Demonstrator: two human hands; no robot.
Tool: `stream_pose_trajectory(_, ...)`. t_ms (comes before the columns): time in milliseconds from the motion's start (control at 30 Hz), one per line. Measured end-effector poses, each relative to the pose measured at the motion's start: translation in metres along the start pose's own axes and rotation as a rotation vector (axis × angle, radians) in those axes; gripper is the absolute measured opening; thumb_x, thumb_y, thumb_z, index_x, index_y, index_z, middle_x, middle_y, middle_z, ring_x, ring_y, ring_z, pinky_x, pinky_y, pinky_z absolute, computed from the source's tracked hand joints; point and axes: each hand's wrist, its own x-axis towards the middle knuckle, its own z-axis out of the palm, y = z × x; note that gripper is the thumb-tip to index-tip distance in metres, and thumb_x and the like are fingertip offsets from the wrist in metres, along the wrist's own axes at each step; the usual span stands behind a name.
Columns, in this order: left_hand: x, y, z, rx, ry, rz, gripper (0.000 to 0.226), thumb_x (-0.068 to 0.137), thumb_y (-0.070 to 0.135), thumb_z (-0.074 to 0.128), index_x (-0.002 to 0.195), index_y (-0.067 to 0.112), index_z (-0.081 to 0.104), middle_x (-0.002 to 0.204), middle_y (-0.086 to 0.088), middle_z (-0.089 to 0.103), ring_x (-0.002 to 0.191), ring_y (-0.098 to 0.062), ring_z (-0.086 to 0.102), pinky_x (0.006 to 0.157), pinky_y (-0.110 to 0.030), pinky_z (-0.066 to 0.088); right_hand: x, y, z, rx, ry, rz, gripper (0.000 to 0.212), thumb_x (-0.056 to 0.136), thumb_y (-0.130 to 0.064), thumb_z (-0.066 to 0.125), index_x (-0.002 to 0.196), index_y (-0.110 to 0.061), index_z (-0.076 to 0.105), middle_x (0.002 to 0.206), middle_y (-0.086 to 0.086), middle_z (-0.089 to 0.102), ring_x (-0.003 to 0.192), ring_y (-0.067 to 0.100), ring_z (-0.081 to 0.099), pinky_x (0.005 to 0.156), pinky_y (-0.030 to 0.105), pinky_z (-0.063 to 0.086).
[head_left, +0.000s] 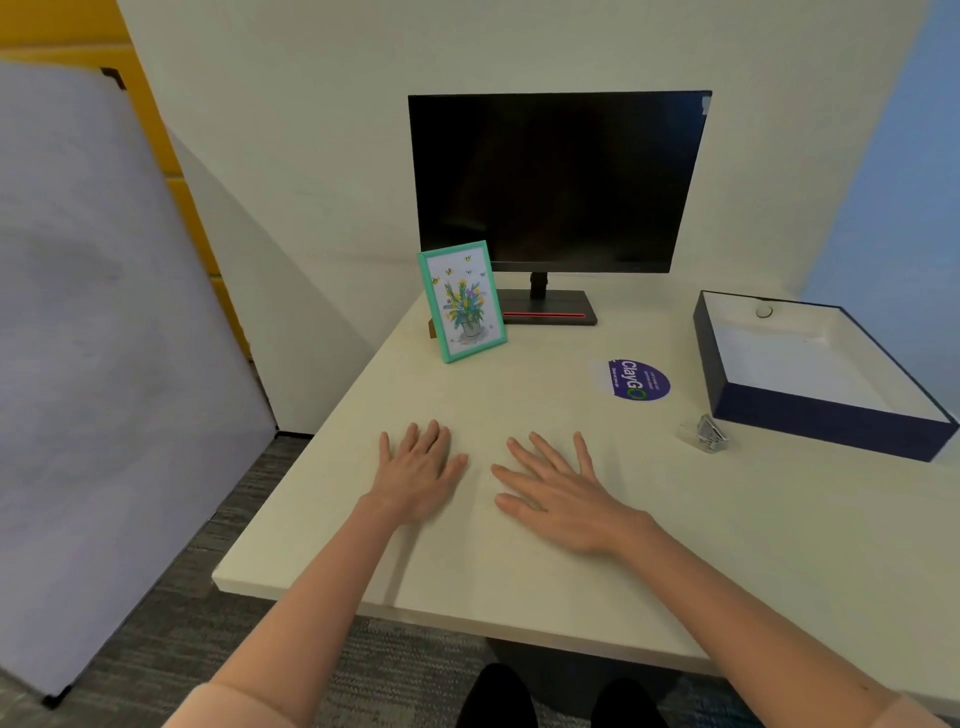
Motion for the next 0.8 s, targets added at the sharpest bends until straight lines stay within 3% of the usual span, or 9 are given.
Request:
stream_pose_trajectory(167,-0.002,0.007,0.0,0.028,-0.024,0.096,0.062,0.099,0.052,0.011,0.153,0.024,0.003,0.162,0.007,-0.002,0.149,-0.019,-0.006,0.119,-0.051,-0.008,-0.033,0.015,-0.001,0.139,-0.002,0.093,0.061,0.095,-0.06,0.011,0.151,-0.038,0.0,0.158,-0.018,-0.013,0.143,0.002,-0.021,0.113,0.048,-0.023)
stream_pose_trajectory(367,-0.024,0.027,0.008,0.072,-0.081,0.273,0.06,0.098,0.056,0.01,0.152,0.032,-0.002,0.16,0.009,-0.01,0.148,-0.014,-0.012,0.119,-0.047,-0.012,-0.035,0.012,0.015,0.077,0.004,0.272,0.068,0.094,-0.062,0.008,0.152,-0.029,-0.005,0.158,-0.008,-0.02,0.145,0.009,-0.022,0.113,0.052,-0.021)
stream_pose_trajectory(533,-0.038,0.025,0.008,-0.011,-0.084,0.302,0.056,0.098,0.054,0.012,0.151,0.038,0.001,0.16,0.01,-0.011,0.148,-0.012,-0.013,0.119,-0.045,-0.013,-0.026,-0.009,0.017,0.108,0.018,0.15,0.068,0.092,-0.064,0.007,0.152,-0.033,0.001,0.159,-0.008,-0.017,0.145,0.009,-0.021,0.113,0.053,-0.021)
stream_pose_trajectory(600,-0.041,0.016,0.006,-0.101,-0.011,0.257,0.056,0.099,0.052,0.019,0.152,0.036,0.008,0.161,0.007,0.001,0.149,-0.013,0.0,0.121,-0.041,-0.005,-0.023,-0.011,0.014,0.147,0.121,0.127,0.058,0.098,-0.055,0.016,0.152,-0.033,0.014,0.161,-0.006,-0.001,0.148,0.011,-0.007,0.116,0.049,-0.012)
stream_pose_trajectory(633,-0.043,0.011,0.005,-0.135,0.068,0.227,0.055,0.1,0.049,0.024,0.151,0.032,0.016,0.16,0.003,0.015,0.148,-0.017,0.013,0.121,-0.038,0.006,-0.02,-0.01,0.014,0.163,0.227,0.141,0.052,0.1,-0.049,0.023,0.149,-0.031,0.026,0.158,-0.002,0.015,0.147,0.015,0.008,0.118,0.046,-0.001)
stream_pose_trajectory(700,-0.046,0.002,0.003,-0.14,0.233,0.167,0.05,0.1,0.044,0.029,0.146,0.024,0.035,0.145,-0.002,0.042,0.133,-0.023,0.039,0.11,-0.036,0.029,-0.011,-0.006,0.011,0.222,0.427,0.192,0.037,0.098,-0.036,0.041,0.133,-0.026,0.05,0.134,-0.001,0.041,0.13,0.019,0.035,0.107,0.037,0.022)
stream_pose_trajectory(800,-0.048,-0.001,0.0,-0.138,0.33,0.115,0.047,0.096,0.04,0.028,0.135,0.024,0.049,0.126,-0.001,0.053,0.115,-0.023,0.049,0.095,-0.036,0.034,0.003,-0.005,0.005,0.4,0.43,0.236,0.031,0.092,-0.032,0.056,0.12,-0.019,0.061,0.116,-0.001,0.05,0.119,0.019,0.044,0.1,0.033,0.03)
